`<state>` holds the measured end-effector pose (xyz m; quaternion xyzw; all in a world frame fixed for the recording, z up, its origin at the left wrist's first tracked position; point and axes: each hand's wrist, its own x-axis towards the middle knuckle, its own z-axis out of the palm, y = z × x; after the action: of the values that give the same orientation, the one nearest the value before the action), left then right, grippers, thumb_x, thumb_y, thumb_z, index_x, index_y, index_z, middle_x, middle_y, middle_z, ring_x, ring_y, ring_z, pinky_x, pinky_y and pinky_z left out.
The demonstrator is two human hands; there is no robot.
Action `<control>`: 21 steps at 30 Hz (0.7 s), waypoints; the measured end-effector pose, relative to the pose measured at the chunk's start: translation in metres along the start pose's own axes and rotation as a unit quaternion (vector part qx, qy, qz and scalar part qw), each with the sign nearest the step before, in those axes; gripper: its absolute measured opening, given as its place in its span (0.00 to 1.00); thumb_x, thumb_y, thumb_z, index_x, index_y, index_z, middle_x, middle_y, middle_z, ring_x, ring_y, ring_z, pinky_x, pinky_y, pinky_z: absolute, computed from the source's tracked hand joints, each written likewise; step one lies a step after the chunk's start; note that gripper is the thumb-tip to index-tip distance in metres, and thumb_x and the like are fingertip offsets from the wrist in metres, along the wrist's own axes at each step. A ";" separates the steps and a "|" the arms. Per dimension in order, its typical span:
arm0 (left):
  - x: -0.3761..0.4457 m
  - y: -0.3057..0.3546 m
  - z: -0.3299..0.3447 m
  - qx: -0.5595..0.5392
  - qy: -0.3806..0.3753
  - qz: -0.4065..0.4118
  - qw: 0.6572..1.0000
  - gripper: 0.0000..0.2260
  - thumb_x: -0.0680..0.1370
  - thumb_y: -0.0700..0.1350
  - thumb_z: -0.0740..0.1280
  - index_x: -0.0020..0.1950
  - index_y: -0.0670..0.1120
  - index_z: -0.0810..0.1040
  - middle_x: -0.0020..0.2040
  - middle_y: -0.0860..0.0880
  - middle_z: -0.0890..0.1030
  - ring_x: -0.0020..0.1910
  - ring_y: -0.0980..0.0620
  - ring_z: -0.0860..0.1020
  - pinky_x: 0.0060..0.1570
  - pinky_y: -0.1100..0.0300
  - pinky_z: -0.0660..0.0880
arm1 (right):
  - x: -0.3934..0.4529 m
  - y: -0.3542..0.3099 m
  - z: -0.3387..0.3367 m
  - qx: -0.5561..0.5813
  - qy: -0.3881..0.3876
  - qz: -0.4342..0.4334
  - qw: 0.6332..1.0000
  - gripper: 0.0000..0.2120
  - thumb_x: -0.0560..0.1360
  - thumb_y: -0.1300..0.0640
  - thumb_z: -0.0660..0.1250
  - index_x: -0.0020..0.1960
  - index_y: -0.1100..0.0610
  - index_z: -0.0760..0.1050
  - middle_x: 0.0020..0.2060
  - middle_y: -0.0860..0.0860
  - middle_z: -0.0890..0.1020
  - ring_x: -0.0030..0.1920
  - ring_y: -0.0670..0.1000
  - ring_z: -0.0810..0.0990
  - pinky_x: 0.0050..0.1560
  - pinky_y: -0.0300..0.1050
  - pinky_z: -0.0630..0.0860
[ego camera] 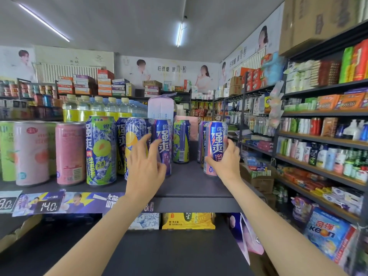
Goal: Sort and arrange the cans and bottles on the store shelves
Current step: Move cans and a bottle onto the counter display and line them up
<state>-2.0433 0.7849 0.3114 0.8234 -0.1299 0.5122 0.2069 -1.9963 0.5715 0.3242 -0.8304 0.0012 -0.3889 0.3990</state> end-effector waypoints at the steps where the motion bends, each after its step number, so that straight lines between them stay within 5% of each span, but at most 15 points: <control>1: 0.000 -0.007 -0.005 -0.004 0.018 -0.028 0.999 0.23 0.68 0.35 0.66 0.64 0.41 0.71 0.64 0.38 0.68 0.60 0.38 0.66 0.52 0.42 0.69 | -0.004 -0.005 -0.002 -0.008 0.038 -0.044 0.998 0.36 0.69 0.55 0.74 0.70 0.60 0.59 0.64 0.57 0.66 0.66 0.54 0.65 0.63 0.44 0.64; 4: 0.003 -0.031 -0.018 -0.027 0.035 -0.082 0.996 0.28 0.69 0.35 0.69 0.68 0.40 0.66 0.65 0.36 0.65 0.61 0.36 0.64 0.57 0.41 0.65 | -0.013 -0.032 0.000 0.036 0.069 -0.149 0.986 0.27 0.71 0.56 0.72 0.65 0.60 0.65 0.60 0.56 0.69 0.61 0.52 0.68 0.57 0.38 0.64; 9: -0.002 -0.038 -0.017 -0.016 -0.037 -0.072 0.997 0.38 0.71 0.39 0.70 0.75 0.42 0.53 0.68 0.37 0.63 0.66 0.38 0.62 0.64 0.48 0.62 | -0.013 -0.076 0.044 0.115 -0.221 -0.090 0.964 0.35 0.71 0.56 0.73 0.71 0.58 0.58 0.65 0.54 0.70 0.64 0.52 0.70 0.61 0.43 0.66; 12: -0.003 -0.038 -0.016 -0.015 -0.052 -0.080 0.995 0.41 0.73 0.43 0.69 0.77 0.46 0.46 0.72 0.41 0.58 0.71 0.42 0.58 0.67 0.52 0.61 | -0.008 -0.082 0.072 0.175 -0.306 -0.005 0.936 0.39 0.69 0.58 0.75 0.72 0.57 0.56 0.67 0.51 0.70 0.66 0.53 0.70 0.67 0.49 0.66; 15: -0.001 -0.041 -0.016 -0.021 -0.067 -0.078 0.995 0.43 0.73 0.45 0.68 0.76 0.50 0.41 0.74 0.43 0.57 0.70 0.44 0.63 0.62 0.52 0.67 | -0.005 -0.081 0.084 0.218 -0.298 0.026 0.929 0.36 0.67 0.60 0.76 0.69 0.56 0.61 0.62 0.47 0.72 0.62 0.49 0.71 0.64 0.46 0.67; 17: -0.001 -0.042 -0.018 -0.031 -0.072 -0.082 0.994 0.43 0.73 0.46 0.68 0.74 0.54 0.37 0.73 0.45 0.59 0.62 0.46 0.74 0.48 0.55 0.73 | -0.001 -0.079 0.085 0.210 -0.287 0.033 0.934 0.36 0.66 0.60 0.77 0.67 0.56 0.62 0.62 0.49 0.74 0.62 0.50 0.72 0.65 0.48 0.68; 21: -0.001 -0.041 -0.019 -0.026 -0.081 -0.077 0.993 0.43 0.74 0.46 0.68 0.71 0.58 0.35 0.71 0.45 0.63 0.53 0.47 0.78 0.39 0.60 0.69 | 0.013 -0.069 0.082 0.152 -0.232 0.063 0.959 0.36 0.66 0.60 0.77 0.66 0.60 0.61 0.64 0.55 0.73 0.63 0.56 0.72 0.63 0.48 0.69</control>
<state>-2.0420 0.8298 0.3094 0.8641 -0.0963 0.4226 0.2560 -1.9553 0.6687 0.3470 -0.8256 -0.0982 -0.1549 0.5336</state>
